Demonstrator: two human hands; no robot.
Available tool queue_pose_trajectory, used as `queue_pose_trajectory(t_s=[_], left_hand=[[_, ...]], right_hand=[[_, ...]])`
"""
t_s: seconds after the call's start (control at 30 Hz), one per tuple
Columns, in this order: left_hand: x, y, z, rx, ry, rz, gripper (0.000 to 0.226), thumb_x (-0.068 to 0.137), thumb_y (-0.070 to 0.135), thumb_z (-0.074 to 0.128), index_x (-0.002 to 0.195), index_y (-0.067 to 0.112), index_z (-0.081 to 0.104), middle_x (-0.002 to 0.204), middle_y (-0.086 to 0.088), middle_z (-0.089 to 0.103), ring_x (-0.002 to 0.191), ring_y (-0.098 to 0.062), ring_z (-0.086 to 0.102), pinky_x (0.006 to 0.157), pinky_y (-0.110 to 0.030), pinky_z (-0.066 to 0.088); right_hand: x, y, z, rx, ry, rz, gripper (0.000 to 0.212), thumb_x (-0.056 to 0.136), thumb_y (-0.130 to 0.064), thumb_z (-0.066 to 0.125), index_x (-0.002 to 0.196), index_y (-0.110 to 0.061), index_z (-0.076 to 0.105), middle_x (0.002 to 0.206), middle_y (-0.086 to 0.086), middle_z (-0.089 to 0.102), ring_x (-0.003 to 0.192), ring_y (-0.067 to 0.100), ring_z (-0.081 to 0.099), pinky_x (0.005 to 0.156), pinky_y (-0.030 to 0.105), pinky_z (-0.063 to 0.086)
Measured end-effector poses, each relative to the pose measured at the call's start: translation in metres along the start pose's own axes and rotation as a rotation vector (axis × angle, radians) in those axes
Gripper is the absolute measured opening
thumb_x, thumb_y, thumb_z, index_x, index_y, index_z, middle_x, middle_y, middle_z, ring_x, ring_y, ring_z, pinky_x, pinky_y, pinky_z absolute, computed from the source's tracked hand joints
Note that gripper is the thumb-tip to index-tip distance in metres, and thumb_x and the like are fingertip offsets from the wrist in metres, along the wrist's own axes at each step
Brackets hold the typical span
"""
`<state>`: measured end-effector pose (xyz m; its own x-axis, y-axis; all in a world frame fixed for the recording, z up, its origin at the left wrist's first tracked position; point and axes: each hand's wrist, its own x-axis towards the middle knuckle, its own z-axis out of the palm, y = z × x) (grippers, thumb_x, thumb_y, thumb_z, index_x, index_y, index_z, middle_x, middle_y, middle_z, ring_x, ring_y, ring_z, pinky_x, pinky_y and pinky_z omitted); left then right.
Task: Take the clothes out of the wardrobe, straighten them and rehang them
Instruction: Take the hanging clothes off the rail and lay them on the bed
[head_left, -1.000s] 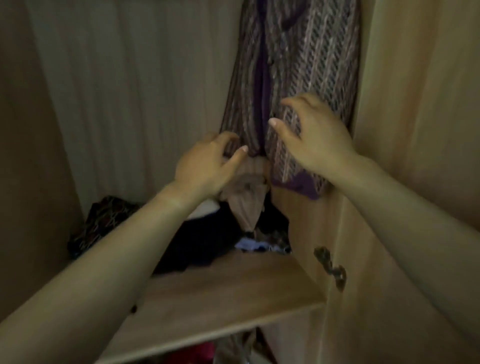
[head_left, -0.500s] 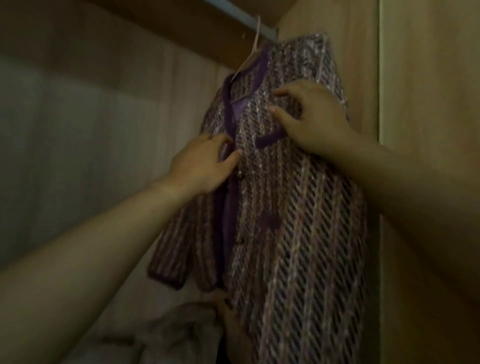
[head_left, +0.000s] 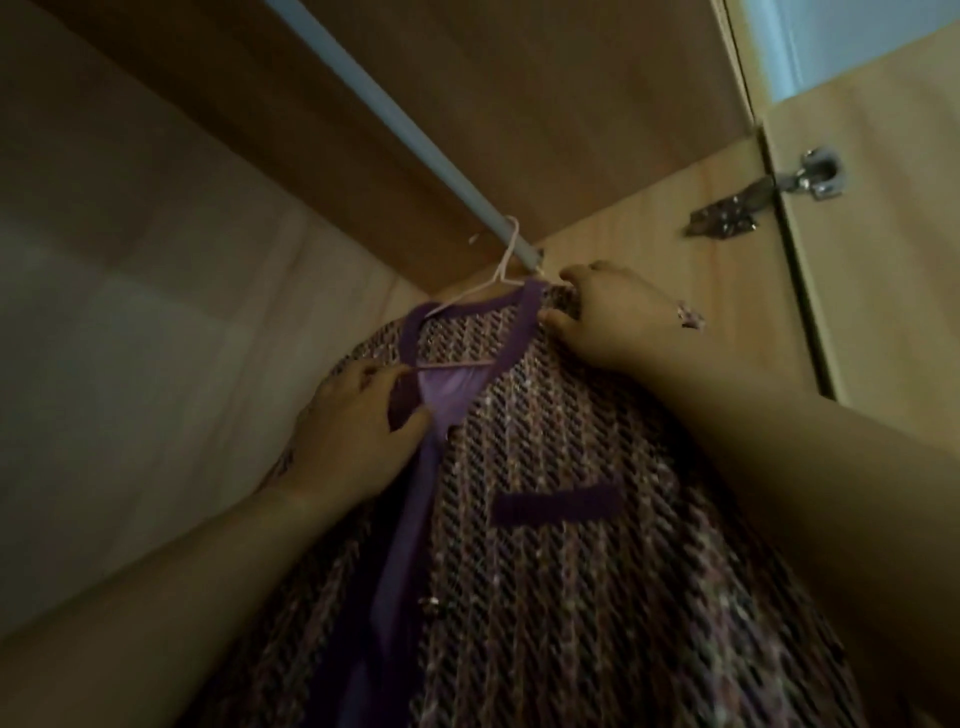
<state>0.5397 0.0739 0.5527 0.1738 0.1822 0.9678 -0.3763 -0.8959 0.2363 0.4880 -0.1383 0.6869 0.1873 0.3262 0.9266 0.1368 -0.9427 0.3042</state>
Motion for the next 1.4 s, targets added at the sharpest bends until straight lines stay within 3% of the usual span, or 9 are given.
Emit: queue_pose_trajectory(t_s=[0.23, 0.43, 0.67, 0.77, 0.87, 1.0, 1.1, 1.17, 1.4], left_hand=[[0.020, -0.026, 0.026, -0.157, -0.063, -0.040, 0.058, 0.091, 0.049, 0.047, 0.142, 0.027, 0.035, 0.147, -0.009, 0.032, 0.132, -0.029, 0.035, 0.109, -0.037, 0.030], [0.018, -0.040, 0.031, -0.101, -0.077, 0.047, 0.057, 0.090, 0.048, 0.046, 0.140, 0.024, 0.039, 0.146, -0.008, 0.034, 0.130, -0.028, 0.037, 0.107, -0.038, 0.031], [0.014, -0.056, 0.022, -0.035, -0.073, 0.126, 0.074, 0.078, 0.064, 0.028, 0.138, 0.023, 0.043, 0.146, -0.006, 0.037, 0.129, -0.026, 0.039, 0.108, -0.038, 0.033], [0.023, -0.059, 0.020, 0.004, -0.065, 0.156, 0.070, 0.085, 0.070, 0.029, 0.139, 0.027, 0.041, 0.146, -0.005, 0.037, 0.131, -0.025, 0.037, 0.109, -0.038, 0.032], [0.038, -0.058, 0.014, 0.018, -0.041, 0.193, 0.076, 0.078, 0.069, 0.020, 0.139, 0.028, 0.041, 0.147, -0.005, 0.036, 0.132, -0.026, 0.035, 0.110, -0.038, 0.030], [0.043, -0.053, -0.001, -0.063, 0.018, 0.186, 0.057, 0.090, 0.055, 0.037, 0.136, 0.023, 0.046, 0.142, -0.008, 0.043, 0.128, -0.027, 0.040, 0.105, -0.037, 0.033], [0.035, -0.057, -0.010, -0.018, 0.028, 0.225, 0.061, 0.086, 0.057, 0.032, 0.133, 0.023, 0.047, 0.138, -0.007, 0.045, 0.124, -0.027, 0.043, 0.102, -0.037, 0.034], [0.031, -0.060, -0.015, 0.011, 0.023, 0.241, 0.064, 0.085, 0.059, 0.027, 0.135, 0.023, 0.046, 0.139, -0.006, 0.044, 0.125, -0.027, 0.041, 0.103, -0.037, 0.034], [0.009, -0.073, -0.043, 0.089, 0.001, 0.260, 0.070, 0.086, 0.064, 0.022, 0.140, 0.022, 0.036, 0.134, -0.012, 0.047, 0.123, -0.031, 0.043, 0.103, -0.046, 0.035]], right_hand=[[0.029, -0.001, 0.012, -0.026, -0.050, 0.072, 0.043, 0.090, -0.047, 0.054, 0.119, -0.016, 0.058, 0.109, 0.009, 0.062, 0.093, 0.025, 0.058, 0.070, 0.031, 0.046], [0.035, 0.003, 0.021, 0.171, -0.073, 0.050, 0.042, 0.081, -0.038, 0.069, 0.118, -0.019, 0.060, 0.112, 0.006, 0.063, 0.090, 0.017, 0.055, 0.071, 0.024, 0.037], [0.045, 0.007, 0.038, 0.345, 0.077, 0.143, 0.027, 0.085, -0.031, 0.067, 0.111, -0.027, 0.067, 0.111, 0.001, 0.064, 0.082, 0.011, 0.050, 0.067, 0.024, 0.037], [0.056, 0.005, 0.035, 0.407, 0.110, 0.160, 0.025, 0.087, -0.026, 0.064, 0.112, -0.025, 0.066, 0.111, 0.000, 0.064, 0.087, 0.012, 0.052, 0.068, 0.025, 0.039], [0.059, 0.008, 0.020, 0.506, 0.126, 0.165, 0.024, 0.089, -0.021, 0.062, 0.112, -0.021, 0.066, 0.113, 0.000, 0.064, 0.098, 0.014, 0.054, 0.073, 0.019, 0.036], [0.034, 0.011, 0.022, 0.500, 0.172, 0.244, 0.022, 0.088, -0.027, 0.062, 0.110, -0.025, 0.066, 0.108, -0.002, 0.062, 0.090, 0.010, 0.050, 0.074, 0.023, 0.037], [0.006, 0.007, 0.029, 0.471, 0.189, 0.291, 0.024, 0.086, -0.036, 0.063, 0.109, -0.032, 0.066, 0.106, -0.004, 0.065, 0.090, 0.014, 0.057, 0.075, 0.030, 0.047], [-0.014, 0.000, 0.031, 0.458, 0.190, 0.303, 0.026, 0.084, -0.041, 0.064, 0.109, -0.036, 0.066, 0.100, -0.007, 0.063, 0.085, 0.012, 0.056, 0.069, 0.028, 0.045], [-0.094, -0.033, 0.029, 0.643, 0.262, 0.182, 0.020, 0.078, -0.040, 0.071, 0.097, -0.046, 0.069, 0.098, -0.017, 0.069, 0.084, 0.006, 0.063, 0.073, 0.033, 0.053]])
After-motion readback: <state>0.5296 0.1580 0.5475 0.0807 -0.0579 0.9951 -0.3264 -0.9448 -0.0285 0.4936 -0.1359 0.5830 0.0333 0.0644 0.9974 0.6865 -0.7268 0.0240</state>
